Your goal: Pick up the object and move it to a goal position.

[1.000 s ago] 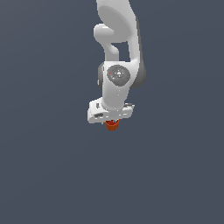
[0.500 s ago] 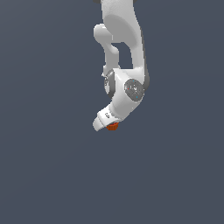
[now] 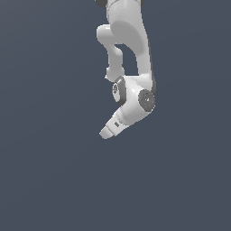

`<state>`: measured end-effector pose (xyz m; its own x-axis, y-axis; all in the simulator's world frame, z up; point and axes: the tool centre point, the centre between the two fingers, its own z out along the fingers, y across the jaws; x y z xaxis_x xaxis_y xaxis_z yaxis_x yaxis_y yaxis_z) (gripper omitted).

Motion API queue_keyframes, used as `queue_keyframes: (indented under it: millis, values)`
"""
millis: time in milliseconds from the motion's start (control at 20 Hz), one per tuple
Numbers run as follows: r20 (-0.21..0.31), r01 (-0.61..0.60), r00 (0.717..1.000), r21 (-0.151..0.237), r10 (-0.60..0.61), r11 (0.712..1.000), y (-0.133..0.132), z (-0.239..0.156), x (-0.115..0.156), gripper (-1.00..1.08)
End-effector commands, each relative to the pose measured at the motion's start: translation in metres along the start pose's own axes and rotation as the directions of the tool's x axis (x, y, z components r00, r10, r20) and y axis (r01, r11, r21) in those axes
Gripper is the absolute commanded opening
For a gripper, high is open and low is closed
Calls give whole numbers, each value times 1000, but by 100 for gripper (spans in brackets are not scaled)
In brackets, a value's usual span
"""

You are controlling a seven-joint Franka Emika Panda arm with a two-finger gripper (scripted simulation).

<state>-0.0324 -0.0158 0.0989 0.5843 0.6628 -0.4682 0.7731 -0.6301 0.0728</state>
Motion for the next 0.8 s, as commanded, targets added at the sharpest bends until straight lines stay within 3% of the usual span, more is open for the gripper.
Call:
queue_keyframes:
  millis: [0, 750]
  values:
    - [16, 28, 1000, -6, -27, 1000, 0, 1, 0, 28]
    - [20, 38, 999, -8, -38, 999, -1, 31, -1, 28]
